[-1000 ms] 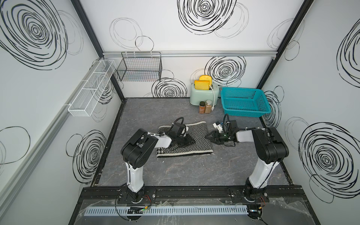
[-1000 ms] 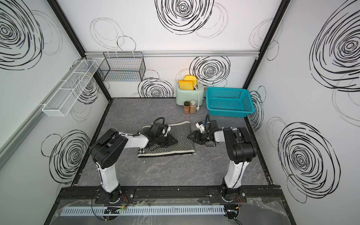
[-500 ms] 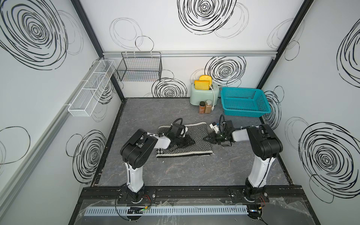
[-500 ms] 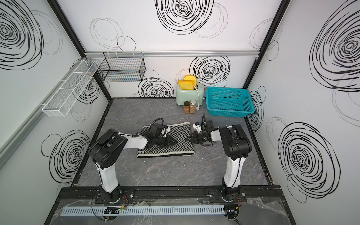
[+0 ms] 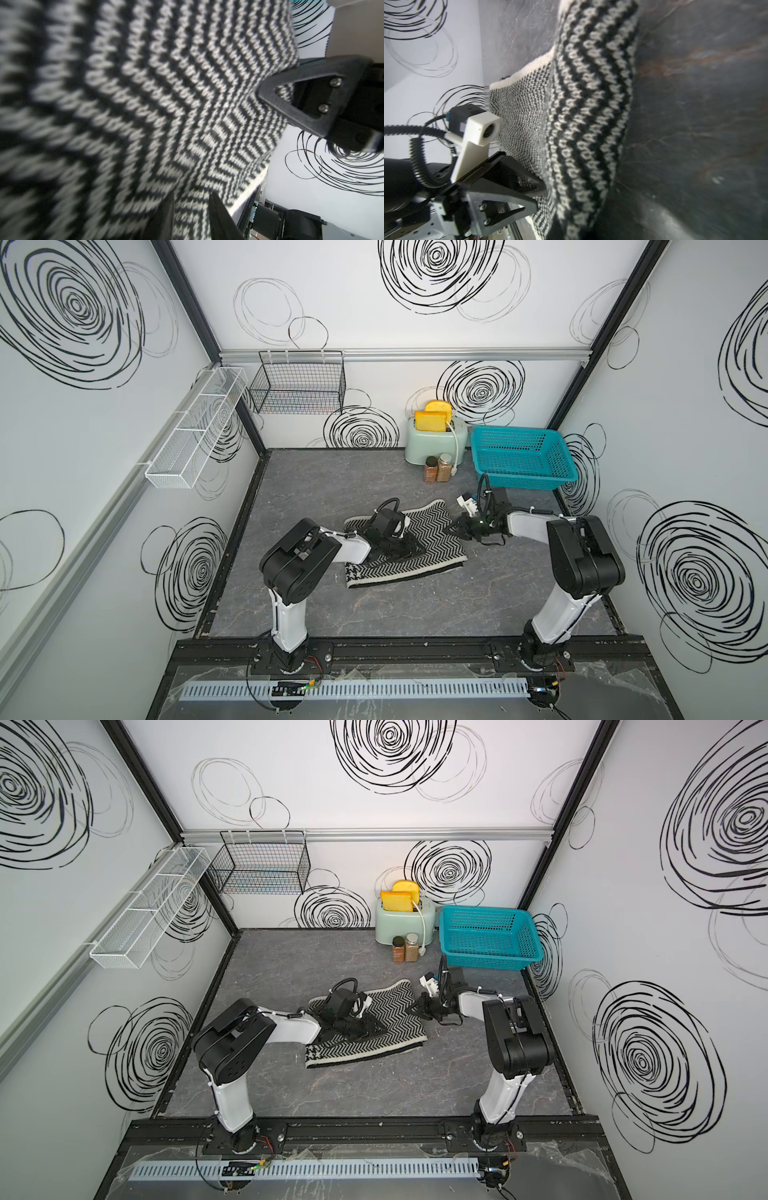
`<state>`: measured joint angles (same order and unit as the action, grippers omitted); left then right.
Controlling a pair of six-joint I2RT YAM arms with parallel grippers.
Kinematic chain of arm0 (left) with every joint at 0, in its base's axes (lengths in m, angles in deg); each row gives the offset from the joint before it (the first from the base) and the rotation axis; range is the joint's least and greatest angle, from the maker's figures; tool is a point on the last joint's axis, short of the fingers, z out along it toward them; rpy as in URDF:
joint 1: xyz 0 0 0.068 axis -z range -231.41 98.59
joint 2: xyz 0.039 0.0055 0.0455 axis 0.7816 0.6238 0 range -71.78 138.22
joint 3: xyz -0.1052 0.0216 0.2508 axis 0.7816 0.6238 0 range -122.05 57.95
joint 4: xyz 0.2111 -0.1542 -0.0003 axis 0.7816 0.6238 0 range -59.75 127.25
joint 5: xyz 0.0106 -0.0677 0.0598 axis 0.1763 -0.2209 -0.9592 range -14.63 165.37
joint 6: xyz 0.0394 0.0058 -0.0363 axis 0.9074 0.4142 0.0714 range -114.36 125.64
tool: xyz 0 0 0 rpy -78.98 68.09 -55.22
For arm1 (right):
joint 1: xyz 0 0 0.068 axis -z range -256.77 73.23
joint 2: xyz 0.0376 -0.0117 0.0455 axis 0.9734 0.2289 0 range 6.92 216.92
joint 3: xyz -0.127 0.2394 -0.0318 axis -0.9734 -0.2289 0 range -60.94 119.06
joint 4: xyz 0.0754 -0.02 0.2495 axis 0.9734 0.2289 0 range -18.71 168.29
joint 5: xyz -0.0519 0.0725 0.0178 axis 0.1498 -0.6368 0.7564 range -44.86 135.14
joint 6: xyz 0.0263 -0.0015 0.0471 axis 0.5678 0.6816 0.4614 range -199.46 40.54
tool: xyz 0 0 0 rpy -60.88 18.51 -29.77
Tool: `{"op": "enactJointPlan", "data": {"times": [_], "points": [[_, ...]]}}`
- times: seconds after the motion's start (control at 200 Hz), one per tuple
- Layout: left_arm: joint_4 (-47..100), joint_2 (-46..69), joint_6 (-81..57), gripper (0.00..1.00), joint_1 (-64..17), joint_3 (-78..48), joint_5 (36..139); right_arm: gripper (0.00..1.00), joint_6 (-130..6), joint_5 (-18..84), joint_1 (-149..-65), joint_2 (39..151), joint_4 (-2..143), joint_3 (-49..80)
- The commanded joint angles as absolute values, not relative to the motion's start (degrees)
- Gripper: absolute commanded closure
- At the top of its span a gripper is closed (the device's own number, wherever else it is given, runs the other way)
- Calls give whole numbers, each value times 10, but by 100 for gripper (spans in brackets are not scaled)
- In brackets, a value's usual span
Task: Roll up the scarf and place it into the basket
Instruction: Roll the scarf at the center of the board.
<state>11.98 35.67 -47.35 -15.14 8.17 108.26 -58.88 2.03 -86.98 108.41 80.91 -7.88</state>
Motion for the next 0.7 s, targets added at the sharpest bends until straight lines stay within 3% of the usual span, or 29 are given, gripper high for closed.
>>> {"op": "enactJointPlan", "data": {"times": [0.0,0.22,0.695], "points": [[161,333,-440,64,-177,57,1091,100,-667,106,-864,1076,937,-38],[133,385,-435,65,-193,43,1107,100,-675,172,-903,1060,985,7],[20,426,-536,68,-163,73,1091,100,-566,104,-990,1074,926,29]]}}
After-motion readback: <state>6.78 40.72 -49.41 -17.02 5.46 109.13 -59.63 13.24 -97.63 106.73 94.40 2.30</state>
